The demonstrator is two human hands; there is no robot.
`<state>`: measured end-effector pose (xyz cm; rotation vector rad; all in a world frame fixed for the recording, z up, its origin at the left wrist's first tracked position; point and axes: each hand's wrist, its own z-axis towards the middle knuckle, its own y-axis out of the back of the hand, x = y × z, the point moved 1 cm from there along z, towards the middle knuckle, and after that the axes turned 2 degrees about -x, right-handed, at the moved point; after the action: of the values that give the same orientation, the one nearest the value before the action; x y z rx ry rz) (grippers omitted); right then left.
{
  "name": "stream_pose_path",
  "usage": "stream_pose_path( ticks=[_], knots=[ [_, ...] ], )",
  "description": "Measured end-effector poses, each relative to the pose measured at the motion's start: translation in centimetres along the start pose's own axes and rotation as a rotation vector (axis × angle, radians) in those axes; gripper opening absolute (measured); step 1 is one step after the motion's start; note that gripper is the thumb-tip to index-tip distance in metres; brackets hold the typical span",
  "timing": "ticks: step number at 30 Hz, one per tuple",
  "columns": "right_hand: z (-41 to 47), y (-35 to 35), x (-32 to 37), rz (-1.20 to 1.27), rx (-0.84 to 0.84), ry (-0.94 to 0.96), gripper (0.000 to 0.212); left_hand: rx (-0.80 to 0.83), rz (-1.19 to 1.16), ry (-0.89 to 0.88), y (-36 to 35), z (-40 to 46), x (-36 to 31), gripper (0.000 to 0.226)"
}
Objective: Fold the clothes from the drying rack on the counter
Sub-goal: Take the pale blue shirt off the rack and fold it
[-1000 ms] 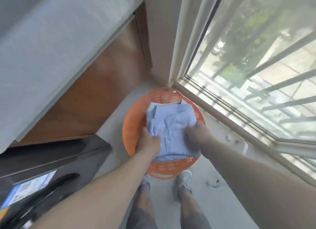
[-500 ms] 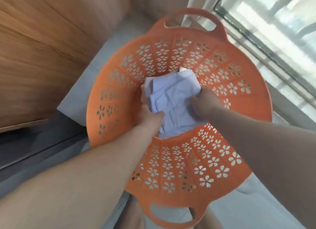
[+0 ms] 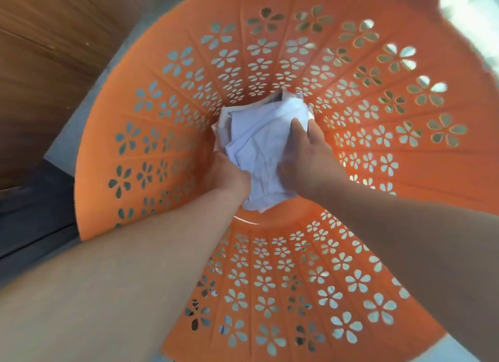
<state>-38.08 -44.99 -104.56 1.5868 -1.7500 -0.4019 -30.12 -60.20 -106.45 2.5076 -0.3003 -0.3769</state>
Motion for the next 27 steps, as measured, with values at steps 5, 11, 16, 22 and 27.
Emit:
stream_pose_path(
  ticks=[5, 11, 16, 22, 27],
  knots=[
    [2.2, -2.0, -1.2, -0.153, 0.124, -0.024, 0.087, 0.041, 0.103, -0.036, -1.2, 1.1, 0.6, 0.089],
    [3.4, -3.2, -1.9, -0.119, 0.096, -0.052, 0.093, 0.016, 0.126, -0.021, -1.9, 1.9, 0.9, 0.073],
    [0.1, -1.7, -1.6, -0.155, -0.049, -0.001, 0.076, 0.037, 0.169, -0.106, 0.1, -0.8, 1.4, 0.080],
    [-7.7, 3.7, -0.8, -0.169, -0.089, 0.028, 0.083, -0.018, 0.287, -0.124, 5.7, -6.9, 1.8, 0.078],
    [-13.3, 9.7, 0.9, -0.126, -0.118, -0.007, 0.077, -0.021, 0.285, -0.150, 10.9, -13.4, 0.3, 0.073]
  ],
)
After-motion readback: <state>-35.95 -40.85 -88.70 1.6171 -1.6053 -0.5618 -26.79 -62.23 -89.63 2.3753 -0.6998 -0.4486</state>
